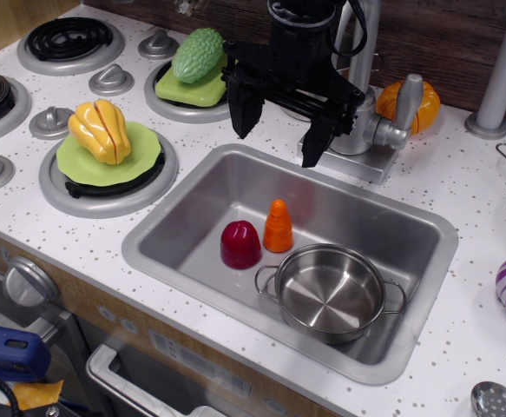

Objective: Turn faucet front to left

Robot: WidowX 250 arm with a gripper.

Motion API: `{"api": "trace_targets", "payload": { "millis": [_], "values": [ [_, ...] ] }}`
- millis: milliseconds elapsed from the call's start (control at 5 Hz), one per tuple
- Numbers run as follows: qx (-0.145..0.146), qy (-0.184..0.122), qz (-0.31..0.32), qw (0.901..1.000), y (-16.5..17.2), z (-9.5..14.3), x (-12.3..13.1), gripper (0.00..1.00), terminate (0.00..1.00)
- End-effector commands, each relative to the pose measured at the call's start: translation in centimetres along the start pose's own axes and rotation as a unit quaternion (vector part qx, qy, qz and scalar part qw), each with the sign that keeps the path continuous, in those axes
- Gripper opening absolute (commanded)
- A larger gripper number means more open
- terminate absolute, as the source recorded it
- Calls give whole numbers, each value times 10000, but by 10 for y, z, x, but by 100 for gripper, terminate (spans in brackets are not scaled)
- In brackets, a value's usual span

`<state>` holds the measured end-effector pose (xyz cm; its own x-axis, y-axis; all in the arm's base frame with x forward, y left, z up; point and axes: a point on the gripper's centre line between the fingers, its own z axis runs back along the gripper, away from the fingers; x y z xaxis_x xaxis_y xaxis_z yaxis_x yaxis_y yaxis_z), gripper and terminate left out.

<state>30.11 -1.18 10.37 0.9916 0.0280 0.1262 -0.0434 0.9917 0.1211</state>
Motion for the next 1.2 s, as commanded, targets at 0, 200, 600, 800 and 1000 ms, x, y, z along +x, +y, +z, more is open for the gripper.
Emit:
{"api": "trace_targets", "payload": {
  "millis": [0,200,600,800,1000],
  "values": [
    [0,0,0,10000,0,0,0,100,0],
    [-25,-284,45,9996,-8,-3,4,100,0],
    [-122,-412,274,9987,-35,8,7,100,0],
    [-225,-471,275,9983,-49,11,9,100,0],
    [-249,-575,153,9979,-56,15,15,100,0]
  ]
}}
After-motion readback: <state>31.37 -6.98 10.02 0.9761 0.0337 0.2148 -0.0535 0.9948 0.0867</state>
